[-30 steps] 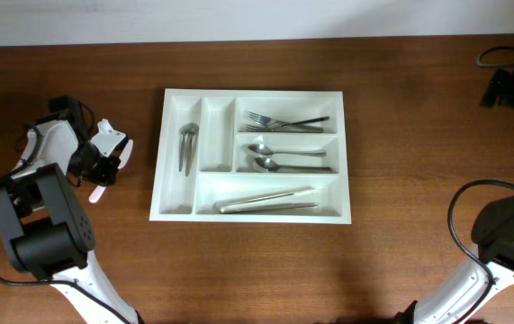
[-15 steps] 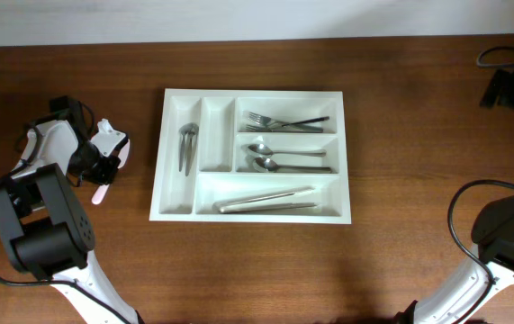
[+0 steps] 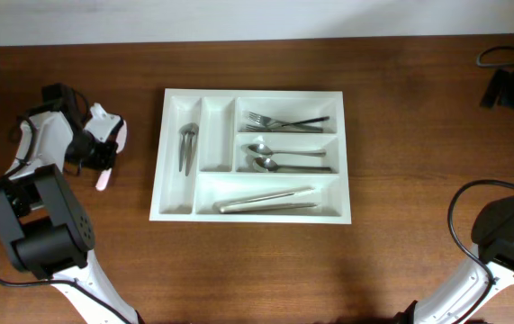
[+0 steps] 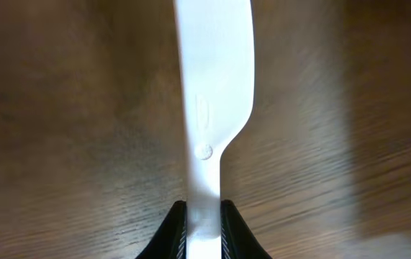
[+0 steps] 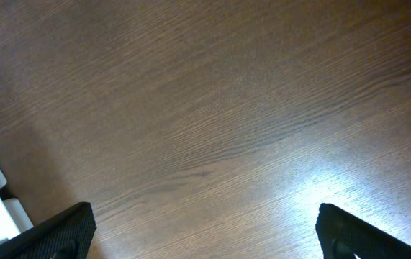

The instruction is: Pack container

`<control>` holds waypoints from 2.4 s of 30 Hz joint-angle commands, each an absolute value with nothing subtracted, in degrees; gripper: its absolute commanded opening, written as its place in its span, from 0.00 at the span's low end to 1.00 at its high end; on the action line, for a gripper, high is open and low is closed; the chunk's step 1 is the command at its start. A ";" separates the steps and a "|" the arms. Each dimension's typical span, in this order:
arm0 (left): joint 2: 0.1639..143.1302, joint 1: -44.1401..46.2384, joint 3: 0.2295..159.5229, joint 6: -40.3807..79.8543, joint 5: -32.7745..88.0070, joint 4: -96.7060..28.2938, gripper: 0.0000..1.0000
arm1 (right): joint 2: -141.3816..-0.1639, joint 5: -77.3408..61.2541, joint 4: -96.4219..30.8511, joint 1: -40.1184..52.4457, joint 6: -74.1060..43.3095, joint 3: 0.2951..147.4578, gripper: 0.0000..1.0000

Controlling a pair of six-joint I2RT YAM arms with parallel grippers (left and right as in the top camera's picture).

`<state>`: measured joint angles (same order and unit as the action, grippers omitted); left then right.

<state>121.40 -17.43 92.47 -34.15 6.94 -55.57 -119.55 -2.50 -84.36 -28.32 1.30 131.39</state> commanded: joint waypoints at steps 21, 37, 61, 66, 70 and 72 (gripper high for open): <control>121.82 3.46 109.45 -1.39 14.20 -63.16 0.04 | -119.37 -2.59 -84.33 -28.51 0.78 131.35 0.99; 121.93 9.98 109.45 3.92 11.99 -59.16 0.04 | -119.37 -2.59 -84.33 -28.53 0.78 131.35 0.99; 125.05 14.48 109.43 6.44 7.22 -59.00 0.05 | -119.37 -2.59 -84.33 -28.53 0.78 131.35 0.99; 126.58 14.48 109.38 6.46 7.25 -58.98 0.04 | -119.37 -2.59 -84.33 -28.53 0.78 131.35 0.99; 126.89 14.48 109.38 6.46 7.22 -58.98 0.04 | -119.37 -2.59 -84.33 -28.53 0.78 131.35 0.99; 126.89 14.48 109.38 6.46 7.25 -58.98 0.05 | -119.37 -2.59 -84.33 -28.53 0.78 131.35 0.99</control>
